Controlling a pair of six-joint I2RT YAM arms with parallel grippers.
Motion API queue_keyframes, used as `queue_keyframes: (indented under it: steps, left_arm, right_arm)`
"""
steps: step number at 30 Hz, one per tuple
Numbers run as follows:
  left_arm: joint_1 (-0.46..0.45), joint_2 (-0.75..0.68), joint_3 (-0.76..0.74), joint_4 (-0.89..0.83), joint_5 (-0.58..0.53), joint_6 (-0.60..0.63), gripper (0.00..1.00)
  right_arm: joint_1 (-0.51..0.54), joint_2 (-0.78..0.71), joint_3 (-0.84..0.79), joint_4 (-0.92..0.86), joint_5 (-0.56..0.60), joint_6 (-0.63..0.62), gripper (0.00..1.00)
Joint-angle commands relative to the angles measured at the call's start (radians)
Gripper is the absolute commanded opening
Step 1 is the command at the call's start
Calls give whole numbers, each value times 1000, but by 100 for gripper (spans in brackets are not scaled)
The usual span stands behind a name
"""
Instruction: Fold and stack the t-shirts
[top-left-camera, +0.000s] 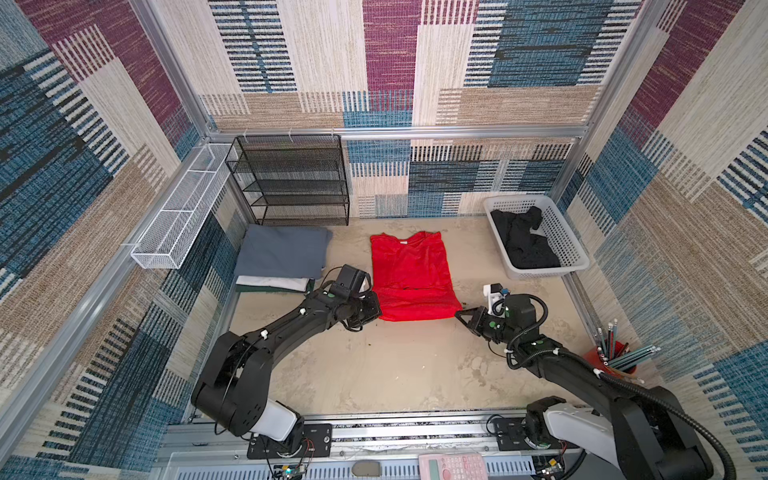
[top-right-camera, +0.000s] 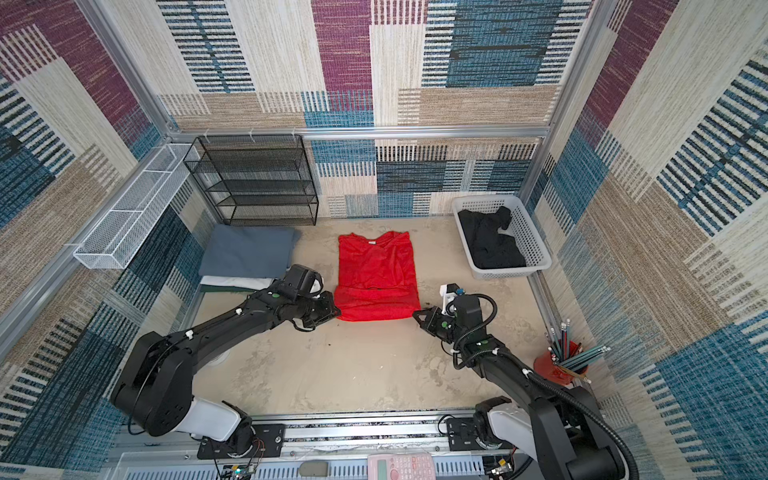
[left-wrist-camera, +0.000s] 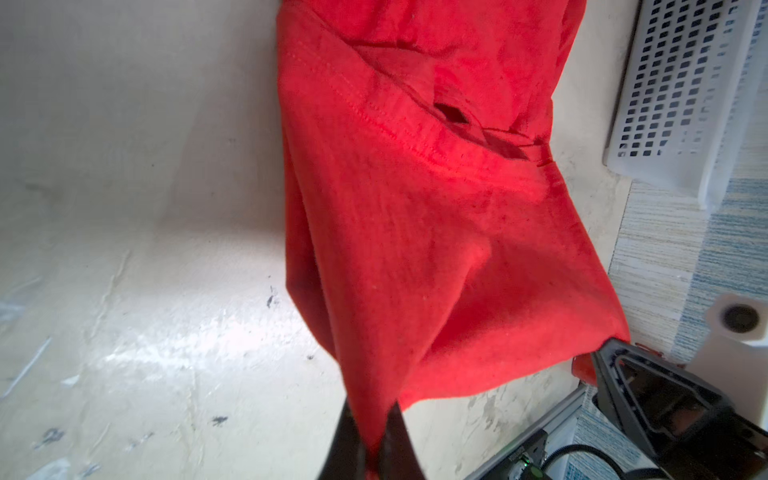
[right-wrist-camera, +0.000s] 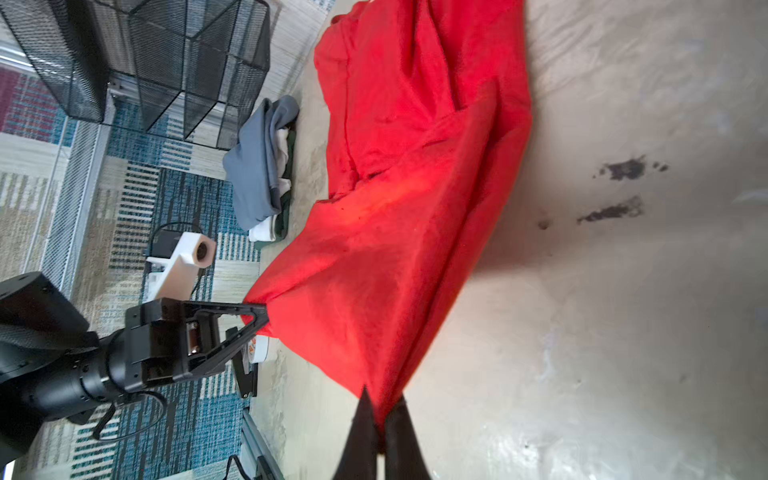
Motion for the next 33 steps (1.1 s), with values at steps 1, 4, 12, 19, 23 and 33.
queue_keyframes:
  steps: [1, 4, 12, 19, 23, 33]
  left_arm:
    - [-13, -57, -60, 21, -11, -22, 0]
    - [-31, -132, -115, 22, -29, -45, 0]
    - [-88, -313, -194, -31, -108, -75, 0]
    - [-113, -368, -227, -28, -107, -94, 0]
    - [-136, -390, -218, -37, -108, -103, 0]
    - [-232, -551, -215, -118, -214, -171, 0]
  right_arm:
    - [39, -65, -13, -39, 46, 41, 0]
    - [97, -137, -32, -65, 77, 80, 0]
    - [183, -314, -47, -188, 160, 143, 0]
    - [267, -367, -61, -199, 200, 196, 0]
    - [323, -371, -48, -207, 232, 215, 0]
    - [420, -424, -14, -257, 309, 253, 0]
